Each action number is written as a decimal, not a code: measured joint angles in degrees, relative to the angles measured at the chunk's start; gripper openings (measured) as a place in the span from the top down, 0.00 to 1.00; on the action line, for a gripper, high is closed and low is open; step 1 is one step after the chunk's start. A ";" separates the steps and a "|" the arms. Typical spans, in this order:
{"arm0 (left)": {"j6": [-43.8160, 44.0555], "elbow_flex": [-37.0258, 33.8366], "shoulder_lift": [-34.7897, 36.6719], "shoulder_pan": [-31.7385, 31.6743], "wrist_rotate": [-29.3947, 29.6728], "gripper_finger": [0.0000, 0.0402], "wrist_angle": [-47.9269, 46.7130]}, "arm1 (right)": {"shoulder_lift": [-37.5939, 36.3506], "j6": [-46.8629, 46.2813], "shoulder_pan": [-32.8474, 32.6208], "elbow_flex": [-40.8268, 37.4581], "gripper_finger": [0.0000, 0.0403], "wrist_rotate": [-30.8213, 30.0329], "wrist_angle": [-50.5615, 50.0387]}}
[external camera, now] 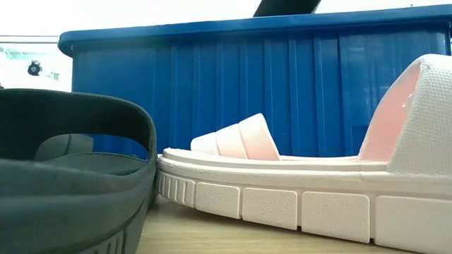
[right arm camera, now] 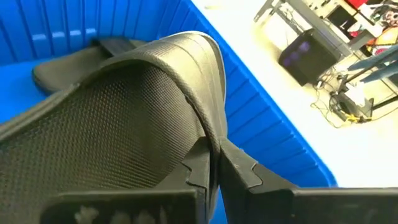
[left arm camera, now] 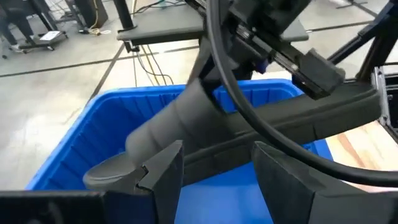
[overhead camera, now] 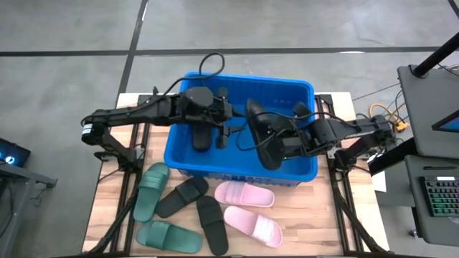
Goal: Pick and place slides into bin
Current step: Put the Bottom right black slide into the blue bin
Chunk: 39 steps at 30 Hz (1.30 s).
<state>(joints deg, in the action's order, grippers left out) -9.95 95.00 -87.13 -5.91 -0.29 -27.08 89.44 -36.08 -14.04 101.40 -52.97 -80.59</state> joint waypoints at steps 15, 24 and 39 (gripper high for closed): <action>-2.48 -0.45 0.87 -0.26 6.20 0.56 3.67 | 1.11 6.51 0.40 7.75 0.97 -0.03 -0.21; -2.47 0.77 0.82 0.73 5.46 0.56 3.81 | 1.60 6.21 2.98 4.19 0.97 0.46 -1.35; -5.97 1.90 -3.52 2.56 10.25 0.56 7.34 | 1.58 6.71 4.62 2.56 0.97 0.68 0.89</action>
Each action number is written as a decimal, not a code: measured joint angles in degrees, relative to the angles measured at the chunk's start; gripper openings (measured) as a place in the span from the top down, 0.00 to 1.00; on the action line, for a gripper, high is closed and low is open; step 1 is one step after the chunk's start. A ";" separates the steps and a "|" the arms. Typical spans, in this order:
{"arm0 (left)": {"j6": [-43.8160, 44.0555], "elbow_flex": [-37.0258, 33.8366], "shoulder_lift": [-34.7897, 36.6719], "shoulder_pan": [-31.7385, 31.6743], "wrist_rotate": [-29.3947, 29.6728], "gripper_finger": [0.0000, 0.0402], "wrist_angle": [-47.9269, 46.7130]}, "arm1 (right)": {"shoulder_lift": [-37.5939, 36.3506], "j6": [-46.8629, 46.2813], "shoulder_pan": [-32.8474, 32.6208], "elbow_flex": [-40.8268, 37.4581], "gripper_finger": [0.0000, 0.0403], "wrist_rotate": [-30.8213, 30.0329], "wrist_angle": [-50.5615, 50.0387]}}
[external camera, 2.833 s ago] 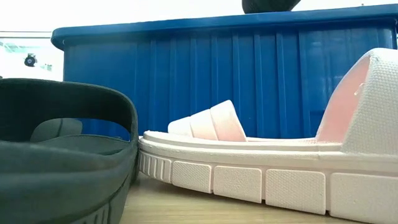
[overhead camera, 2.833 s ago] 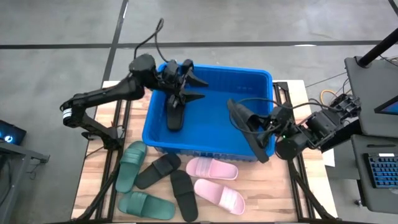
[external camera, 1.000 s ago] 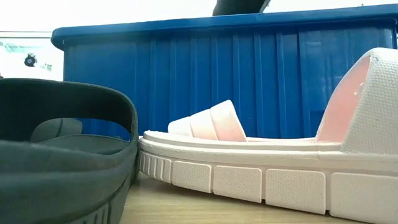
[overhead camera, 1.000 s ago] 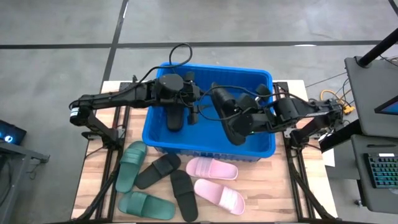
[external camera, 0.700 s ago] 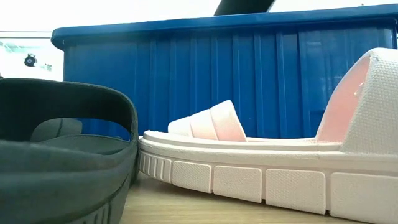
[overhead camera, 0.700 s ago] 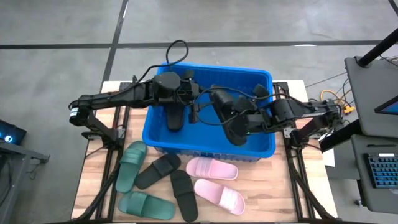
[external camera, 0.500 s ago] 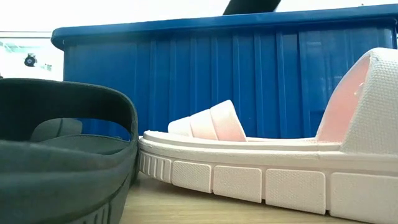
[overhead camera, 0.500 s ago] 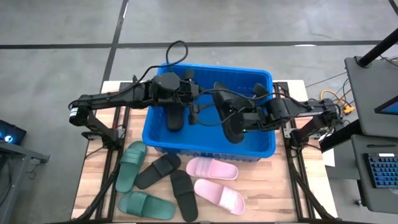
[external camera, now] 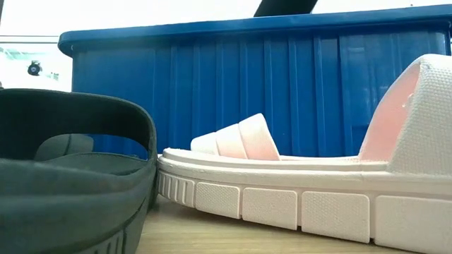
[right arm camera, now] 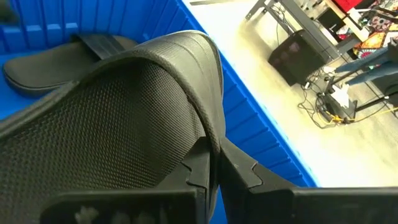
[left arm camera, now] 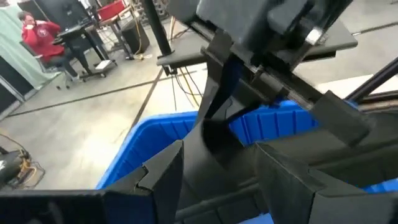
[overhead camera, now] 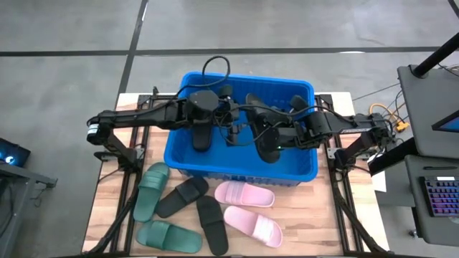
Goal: Pick and place slides into bin
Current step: Put the Bottom right black slide into the blue bin
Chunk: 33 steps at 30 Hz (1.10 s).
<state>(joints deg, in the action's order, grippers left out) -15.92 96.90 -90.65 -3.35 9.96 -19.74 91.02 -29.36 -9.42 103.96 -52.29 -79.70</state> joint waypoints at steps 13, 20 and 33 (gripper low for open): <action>-4.57 0.65 -2.08 1.26 3.73 0.56 1.70 | 0.00 0.26 -0.03 0.02 0.97 0.22 0.87; -7.61 1.18 -2.12 1.22 4.77 0.56 -0.32 | 0.00 5.26 -0.05 0.02 0.97 0.24 3.93; -7.39 1.08 -2.14 1.28 7.77 0.56 -1.86 | 0.00 16.37 -0.05 0.02 0.97 0.25 9.45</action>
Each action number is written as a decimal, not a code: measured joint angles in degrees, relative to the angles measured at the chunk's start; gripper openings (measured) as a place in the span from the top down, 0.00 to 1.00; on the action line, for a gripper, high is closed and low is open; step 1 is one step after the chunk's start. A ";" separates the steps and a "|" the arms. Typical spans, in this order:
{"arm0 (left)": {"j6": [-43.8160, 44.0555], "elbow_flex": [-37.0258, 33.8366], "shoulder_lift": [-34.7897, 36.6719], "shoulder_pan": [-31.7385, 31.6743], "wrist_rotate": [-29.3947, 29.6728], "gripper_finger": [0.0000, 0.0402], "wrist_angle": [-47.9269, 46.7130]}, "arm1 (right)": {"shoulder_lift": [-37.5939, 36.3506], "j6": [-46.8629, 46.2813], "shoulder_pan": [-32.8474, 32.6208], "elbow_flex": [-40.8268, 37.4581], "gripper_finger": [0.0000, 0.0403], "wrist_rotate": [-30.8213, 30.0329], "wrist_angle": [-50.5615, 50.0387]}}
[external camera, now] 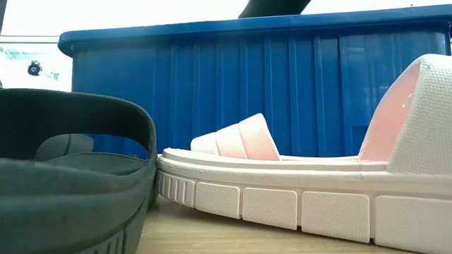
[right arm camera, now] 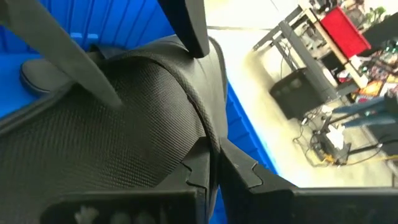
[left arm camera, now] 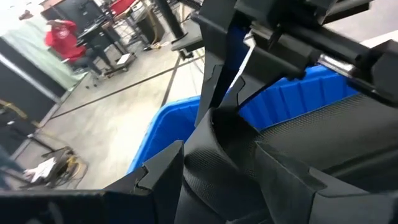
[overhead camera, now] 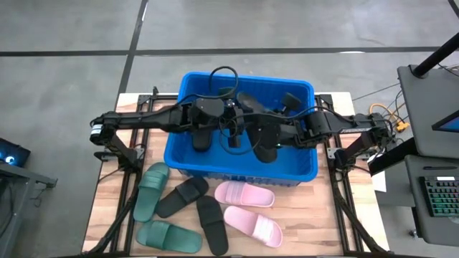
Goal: Pick and place slides into bin
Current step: Put the Bottom right black slide into the blue bin
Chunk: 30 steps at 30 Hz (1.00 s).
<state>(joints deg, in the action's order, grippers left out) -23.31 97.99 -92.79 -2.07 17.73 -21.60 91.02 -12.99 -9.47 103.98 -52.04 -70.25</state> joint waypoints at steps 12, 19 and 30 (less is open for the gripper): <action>-0.04 -0.37 0.02 0.04 8.18 0.56 0.19 | 0.00 4.54 0.07 -0.04 0.97 0.38 2.94; -2.11 -0.52 0.04 0.05 9.93 0.56 0.35 | 0.00 6.47 0.07 -0.04 0.97 2.86 4.32; -5.77 -0.90 0.02 0.03 11.29 0.56 1.18 | 0.00 8.40 0.04 -0.07 0.97 4.58 7.78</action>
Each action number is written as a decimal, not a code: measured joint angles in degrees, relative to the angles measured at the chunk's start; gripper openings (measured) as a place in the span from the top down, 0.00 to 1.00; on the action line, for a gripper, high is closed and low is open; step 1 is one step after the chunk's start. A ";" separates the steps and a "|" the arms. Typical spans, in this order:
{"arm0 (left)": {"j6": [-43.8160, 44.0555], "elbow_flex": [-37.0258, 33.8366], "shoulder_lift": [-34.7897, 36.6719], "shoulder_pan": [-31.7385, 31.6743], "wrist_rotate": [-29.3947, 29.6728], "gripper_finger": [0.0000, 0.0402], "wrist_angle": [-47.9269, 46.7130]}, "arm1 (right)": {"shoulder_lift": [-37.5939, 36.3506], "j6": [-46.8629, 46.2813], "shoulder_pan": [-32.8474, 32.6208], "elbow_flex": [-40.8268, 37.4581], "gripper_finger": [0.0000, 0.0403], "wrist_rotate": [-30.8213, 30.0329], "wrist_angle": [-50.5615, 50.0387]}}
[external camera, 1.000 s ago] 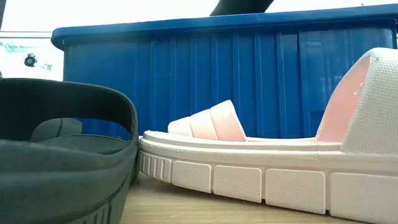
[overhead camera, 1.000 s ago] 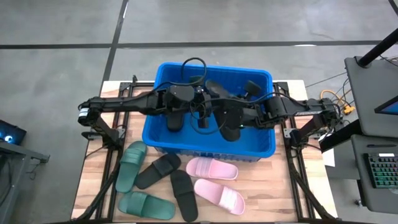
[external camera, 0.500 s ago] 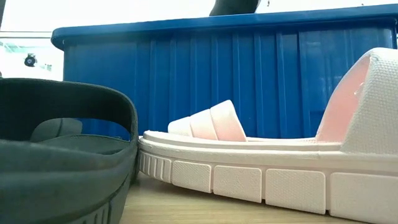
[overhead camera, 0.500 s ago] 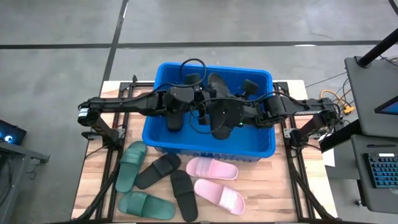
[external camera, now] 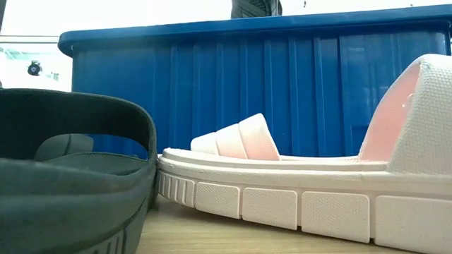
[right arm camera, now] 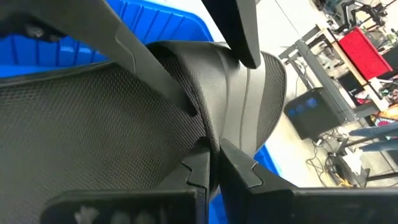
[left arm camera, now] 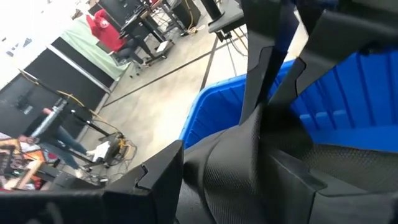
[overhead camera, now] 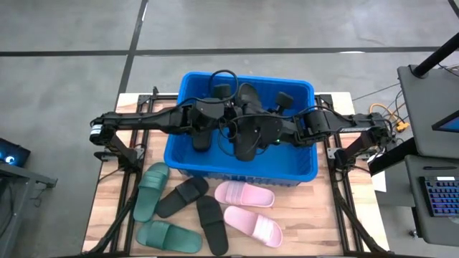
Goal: Pick and place slides into bin
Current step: Put the Bottom right black slide into the blue bin
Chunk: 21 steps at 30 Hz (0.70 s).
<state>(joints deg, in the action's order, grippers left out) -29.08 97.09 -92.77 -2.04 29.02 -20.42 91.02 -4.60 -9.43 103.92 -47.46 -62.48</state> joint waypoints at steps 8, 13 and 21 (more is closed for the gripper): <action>-1.83 -0.27 0.00 0.00 0.48 0.56 0.04 | 0.00 0.06 0.00 0.07 0.97 0.07 0.61; -1.89 -0.32 0.00 0.26 0.51 0.56 0.42 | 0.00 -0.73 0.00 0.09 0.97 0.05 0.64; -1.88 -0.34 0.00 0.26 0.02 0.63 0.87 | 0.00 -0.95 -0.02 0.13 0.97 0.13 1.40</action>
<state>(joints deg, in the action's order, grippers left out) -30.96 96.75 -92.77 -1.78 29.04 -19.55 91.02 -5.55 -9.45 104.05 -47.33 -61.08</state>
